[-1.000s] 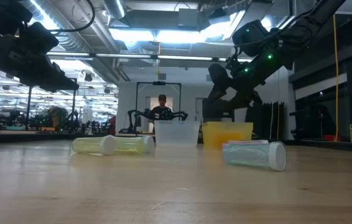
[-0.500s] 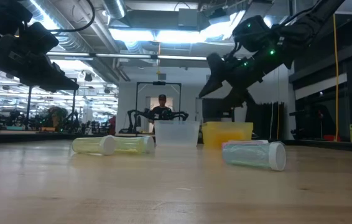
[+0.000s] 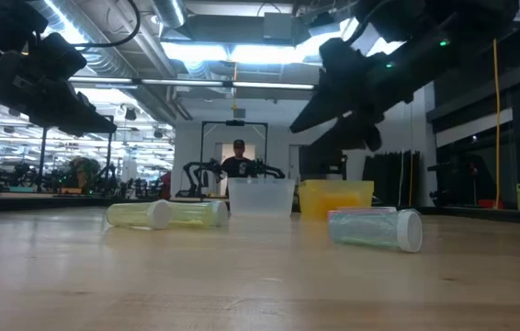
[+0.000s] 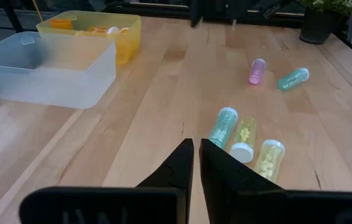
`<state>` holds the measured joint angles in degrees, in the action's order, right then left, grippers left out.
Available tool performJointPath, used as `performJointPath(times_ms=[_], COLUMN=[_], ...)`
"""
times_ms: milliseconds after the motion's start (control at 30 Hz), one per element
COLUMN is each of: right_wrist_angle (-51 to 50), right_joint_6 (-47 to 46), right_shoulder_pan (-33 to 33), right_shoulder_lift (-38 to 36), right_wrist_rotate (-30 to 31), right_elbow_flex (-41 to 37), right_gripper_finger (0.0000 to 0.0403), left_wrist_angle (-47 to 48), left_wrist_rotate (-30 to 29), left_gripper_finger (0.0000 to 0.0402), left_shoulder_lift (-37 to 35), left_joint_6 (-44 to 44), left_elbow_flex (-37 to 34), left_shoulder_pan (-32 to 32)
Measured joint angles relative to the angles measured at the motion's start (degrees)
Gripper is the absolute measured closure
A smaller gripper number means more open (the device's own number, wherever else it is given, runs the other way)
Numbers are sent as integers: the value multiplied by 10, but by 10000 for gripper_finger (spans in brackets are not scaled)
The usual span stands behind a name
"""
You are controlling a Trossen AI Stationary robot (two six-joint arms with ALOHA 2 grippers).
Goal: Pick and place medicine bottles into bin by pill shape (circle, oval)
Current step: Put the small pink pill bottle into the transparent bin
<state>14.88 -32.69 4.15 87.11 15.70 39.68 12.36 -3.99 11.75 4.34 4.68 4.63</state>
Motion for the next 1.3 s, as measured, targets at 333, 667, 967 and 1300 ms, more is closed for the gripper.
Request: performJointPath(times_ms=[333,667,967,1300], right_wrist_angle=[-88,-107,-107,-104], right_joint_6=[-36,-91,-88,-91], right_shoulder_pan=[55,66,66,66], right_shoulder_lift=[0,0,0,0], right_wrist_rotate=[-23,-23,-23,-23], right_elbow_flex=[0,0,0,0], right_gripper_finger=[100,100,100,100], left_wrist_angle=[0,0,-11,-15], left_wrist_rotate=[0,0,18,-82], left_gripper_finger=[379,379,379,379], left_shoulder_lift=[0,0,0,0], left_joint_6=[0,0,205,247], left_elbow_flex=[0,0,-1,-1], left_shoulder_pan=[0,0,-1,0])
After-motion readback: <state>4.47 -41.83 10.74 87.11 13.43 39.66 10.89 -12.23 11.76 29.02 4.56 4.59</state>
